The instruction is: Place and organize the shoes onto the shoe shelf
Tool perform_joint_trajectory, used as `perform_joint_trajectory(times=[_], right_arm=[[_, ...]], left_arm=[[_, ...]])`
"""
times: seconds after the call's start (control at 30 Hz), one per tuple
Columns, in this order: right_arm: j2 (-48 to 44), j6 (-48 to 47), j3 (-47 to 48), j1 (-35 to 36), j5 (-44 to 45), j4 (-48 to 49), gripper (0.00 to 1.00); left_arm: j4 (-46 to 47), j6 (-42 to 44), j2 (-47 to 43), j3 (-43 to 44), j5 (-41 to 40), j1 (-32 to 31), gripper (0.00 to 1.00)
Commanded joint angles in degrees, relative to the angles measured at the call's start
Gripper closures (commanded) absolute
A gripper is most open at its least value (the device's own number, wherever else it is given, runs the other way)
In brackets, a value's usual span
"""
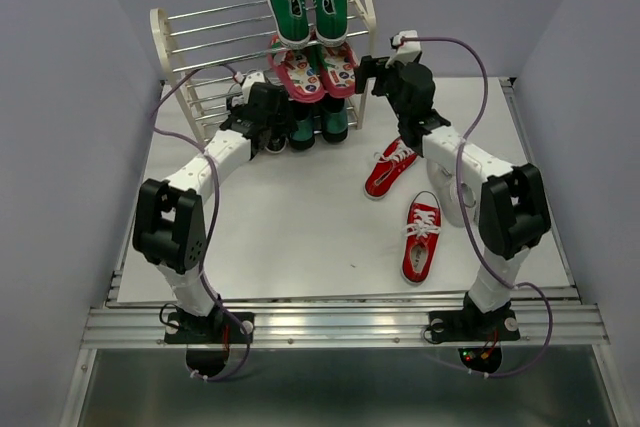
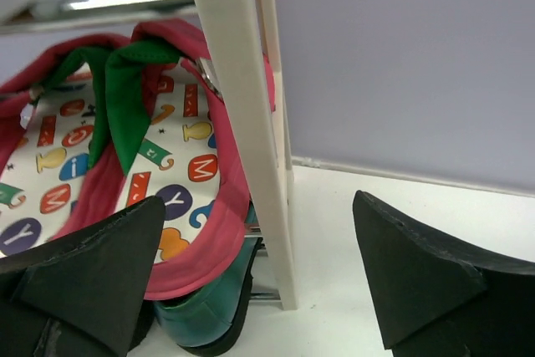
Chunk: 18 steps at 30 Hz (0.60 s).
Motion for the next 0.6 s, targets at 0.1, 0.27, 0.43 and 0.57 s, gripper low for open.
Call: perform_joint_trajectory(times=[0.1,0.27,0.43,0.57], right_arm=[[-11.93,8.05,-5.93,-0.11,11.98,-9.56,0.00],[-20.63,16.41,-14.27,-0.11,19.64,-21.26,0.00],[-29.85,21.07,-20.87,-0.11,19.66,-31.11,0.00],[-34.44,21.96,-26.06,-0.11,20.09,-33.40,0.00]], left_arm=[[0.26,0.78,-14.23,-9.51,-1.83,-10.70,0.01],[1.40,5.97,-18.19,-14.17,0.09,-19.34,0.01],[5.70,7.99,-18.11,-15.32,4.49,-22.07,0.01],[10.27,12.73,-13.39,-14.18,6.86,-25.23,0.01]])
